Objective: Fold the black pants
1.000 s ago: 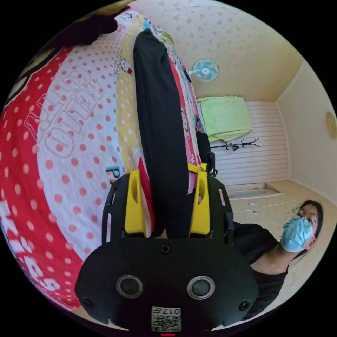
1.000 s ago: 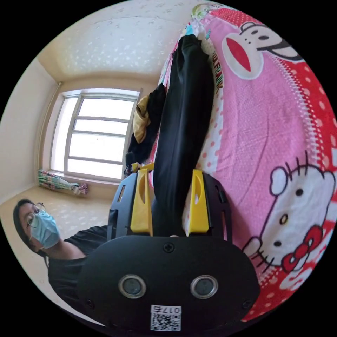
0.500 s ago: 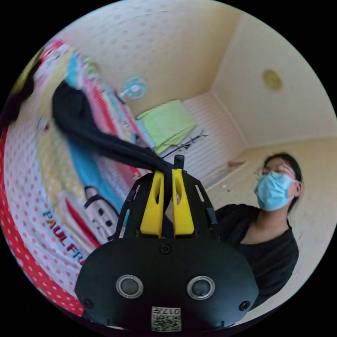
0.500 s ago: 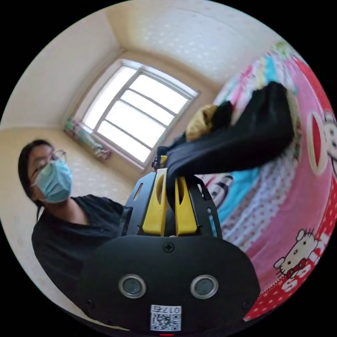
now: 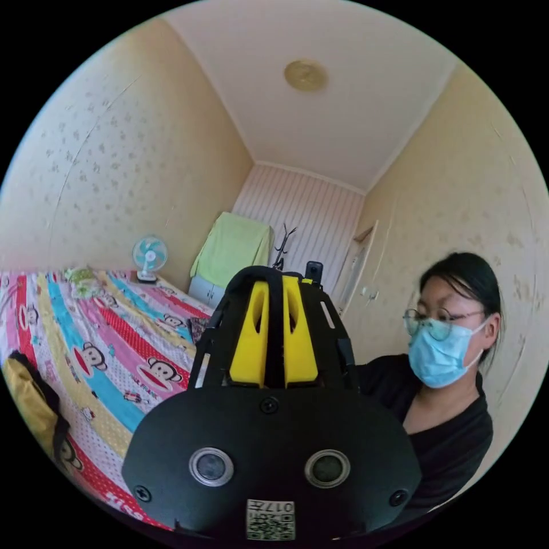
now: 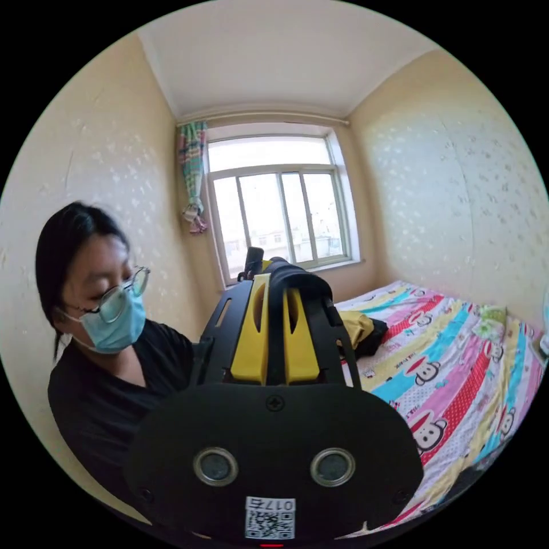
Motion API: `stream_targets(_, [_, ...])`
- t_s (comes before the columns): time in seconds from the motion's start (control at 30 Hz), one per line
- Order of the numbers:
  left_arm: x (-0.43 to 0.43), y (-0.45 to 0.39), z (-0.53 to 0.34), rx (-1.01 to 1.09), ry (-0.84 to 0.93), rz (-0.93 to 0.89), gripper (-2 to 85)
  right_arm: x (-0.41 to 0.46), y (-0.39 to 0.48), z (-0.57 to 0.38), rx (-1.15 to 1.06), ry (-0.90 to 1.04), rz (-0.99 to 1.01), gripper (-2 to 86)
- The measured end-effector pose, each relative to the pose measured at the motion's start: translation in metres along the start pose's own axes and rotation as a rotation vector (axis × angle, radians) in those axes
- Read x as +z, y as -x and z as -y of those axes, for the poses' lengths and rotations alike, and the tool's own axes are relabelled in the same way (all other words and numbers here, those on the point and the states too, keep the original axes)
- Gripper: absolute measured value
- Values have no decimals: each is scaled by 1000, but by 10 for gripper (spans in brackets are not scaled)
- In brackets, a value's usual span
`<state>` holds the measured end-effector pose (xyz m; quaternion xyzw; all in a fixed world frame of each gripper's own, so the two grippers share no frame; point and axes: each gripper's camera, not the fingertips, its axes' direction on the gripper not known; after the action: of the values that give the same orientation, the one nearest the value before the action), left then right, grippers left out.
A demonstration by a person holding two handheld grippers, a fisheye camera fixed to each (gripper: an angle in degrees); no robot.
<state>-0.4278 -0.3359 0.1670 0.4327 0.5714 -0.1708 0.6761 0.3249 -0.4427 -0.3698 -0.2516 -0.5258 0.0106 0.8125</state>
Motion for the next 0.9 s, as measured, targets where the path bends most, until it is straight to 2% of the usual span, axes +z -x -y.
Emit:
stream_targets(0.17, [40,115,-5,-276,72,81,42,28,-108,-1,203,67,-93,9])
stream_targets(0.3, [61,185,2,-338,91,192,42,63,-206,5,332,76,-201,11])
stream_targets(0.37, [71,224,-10,-373,95,239,42,75,-227,-2,363,68,-218,11])
stream_targets(0.43, [77,241,-37,-386,114,256,43,87,-232,-23,368,90,-240,11])
stream_targets(0.53, [93,251,-121,-395,191,296,45,107,-215,-105,337,159,-262,16])
stream_targets(0.67, [116,246,-293,-598,327,266,77,122,-191,-281,543,301,-191,56])
stream_targets(0.77, [118,238,-384,-792,452,296,138,114,-172,-377,769,460,-267,114])
stream_targets(0.83, [96,229,-396,-816,380,347,147,87,-163,-390,827,384,-325,143])
stream_targets(0.9, [70,228,-384,-814,291,436,157,48,-170,-375,830,181,-337,166])
